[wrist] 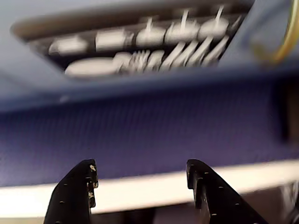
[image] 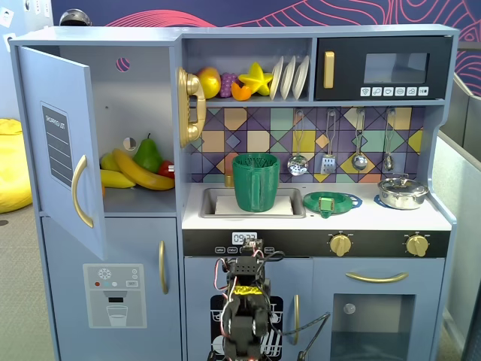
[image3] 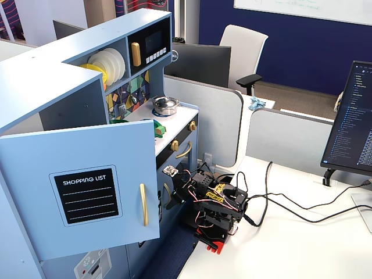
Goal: Pick up the green pineapple from the left cabinet and place it in the green recipient
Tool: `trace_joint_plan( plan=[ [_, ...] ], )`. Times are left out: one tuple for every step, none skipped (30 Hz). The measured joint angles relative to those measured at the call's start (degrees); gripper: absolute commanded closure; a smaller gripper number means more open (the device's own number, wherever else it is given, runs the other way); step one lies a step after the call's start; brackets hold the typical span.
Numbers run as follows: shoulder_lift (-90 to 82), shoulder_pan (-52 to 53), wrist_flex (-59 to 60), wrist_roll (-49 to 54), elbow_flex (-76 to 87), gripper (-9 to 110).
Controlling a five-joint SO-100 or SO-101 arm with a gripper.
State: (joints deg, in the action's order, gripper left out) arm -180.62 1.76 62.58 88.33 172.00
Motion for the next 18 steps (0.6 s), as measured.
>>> trace_joint_plan(
  plan=[
    [-0.35, -0.18, 2.64, -0.79, 0.0, 86],
    [-0.62, -0.26, 5.27, -1.67, 0.0, 86],
    [-0.79, -0.44, 7.82, -2.64, 0.0, 86],
    [-1.14, -0.7, 9.76, -3.69, 0.0, 87],
    [-1.23, -0.97, 12.04, -3.6, 0.0, 87],
    [-1.41, -1.32, 13.45, -3.78, 0.0, 86],
    [-1.58, -1.58, 14.06, -3.78, -0.18, 86],
    [-1.76, -2.29, 14.33, -3.52, -0.18, 86],
    [-1.85, -2.99, 14.33, -3.16, -0.18, 86],
    [-1.85, -3.16, 14.33, -3.52, -0.26, 86],
    [-1.85, -3.25, 14.33, -3.87, -0.26, 86],
    [-1.85, -3.34, 14.33, -3.87, -0.26, 86],
    [-1.85, -3.34, 14.33, -3.78, -0.26, 86],
    [-1.85, -3.34, 14.33, -3.69, -0.26, 86],
    [-1.85, -3.34, 14.33, -3.25, -0.26, 86],
    [-1.85, -3.34, 14.33, -2.55, -0.26, 86],
    [-1.85, -3.34, 14.41, -2.02, -0.26, 86],
    [-1.85, -3.34, 14.41, -2.02, -0.26, 86]
  ],
)
